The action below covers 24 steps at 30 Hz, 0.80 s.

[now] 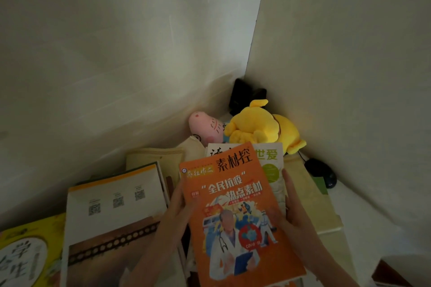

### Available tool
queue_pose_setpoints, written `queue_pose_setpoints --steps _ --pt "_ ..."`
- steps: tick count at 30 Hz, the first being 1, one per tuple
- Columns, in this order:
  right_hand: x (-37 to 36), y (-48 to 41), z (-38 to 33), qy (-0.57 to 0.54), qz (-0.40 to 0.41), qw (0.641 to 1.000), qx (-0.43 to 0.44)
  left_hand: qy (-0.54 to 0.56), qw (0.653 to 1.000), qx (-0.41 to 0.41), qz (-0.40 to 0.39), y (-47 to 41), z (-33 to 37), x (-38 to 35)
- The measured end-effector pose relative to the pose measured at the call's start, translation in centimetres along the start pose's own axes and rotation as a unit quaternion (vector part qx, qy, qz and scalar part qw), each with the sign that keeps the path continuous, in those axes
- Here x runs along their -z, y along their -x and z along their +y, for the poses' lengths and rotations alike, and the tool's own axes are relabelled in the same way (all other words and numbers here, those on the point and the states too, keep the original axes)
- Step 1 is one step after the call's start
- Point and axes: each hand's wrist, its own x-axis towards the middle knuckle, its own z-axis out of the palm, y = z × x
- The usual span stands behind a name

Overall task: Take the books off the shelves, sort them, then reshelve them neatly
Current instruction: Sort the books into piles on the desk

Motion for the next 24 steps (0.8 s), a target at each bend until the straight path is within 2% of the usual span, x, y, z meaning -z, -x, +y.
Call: queue_pose_setpoints --steps 4,6,10,14,16,20,24 --pt "-0.5 0.8 -1.3 -0.031 0.011 0.999 0.0 0.089 0.996 -0.018 0.012 0.2 1.4 -0.9" --pt "-0.8 0.8 -2.4 -0.033 0.015 0.999 0.026 0.18 0.983 -0.009 0.039 -0.4 2.5 -1.1" --pt "-1.8 0.2 -6.1 -0.03 0.046 0.987 0.148 0.191 0.977 -0.042 0.082 -1.9 5.6 1.0" --pt "-2.5 -0.3 -8.2 -0.024 0.04 0.972 0.232 0.161 0.969 -0.147 0.119 -2.2 9.0 2.5" --pt "-2.2 -0.8 -6.7 0.014 0.048 0.978 0.2 0.144 0.97 -0.15 0.125 -1.5 8.8 2.3" --pt "-1.5 -1.2 -3.4 0.131 0.078 0.983 0.098 0.098 0.989 -0.075 0.086 0.4 6.9 0.4" --pt "-1.0 -2.2 -2.7 0.171 0.067 0.98 0.077 0.071 0.992 -0.065 0.085 -0.1 6.6 0.2"
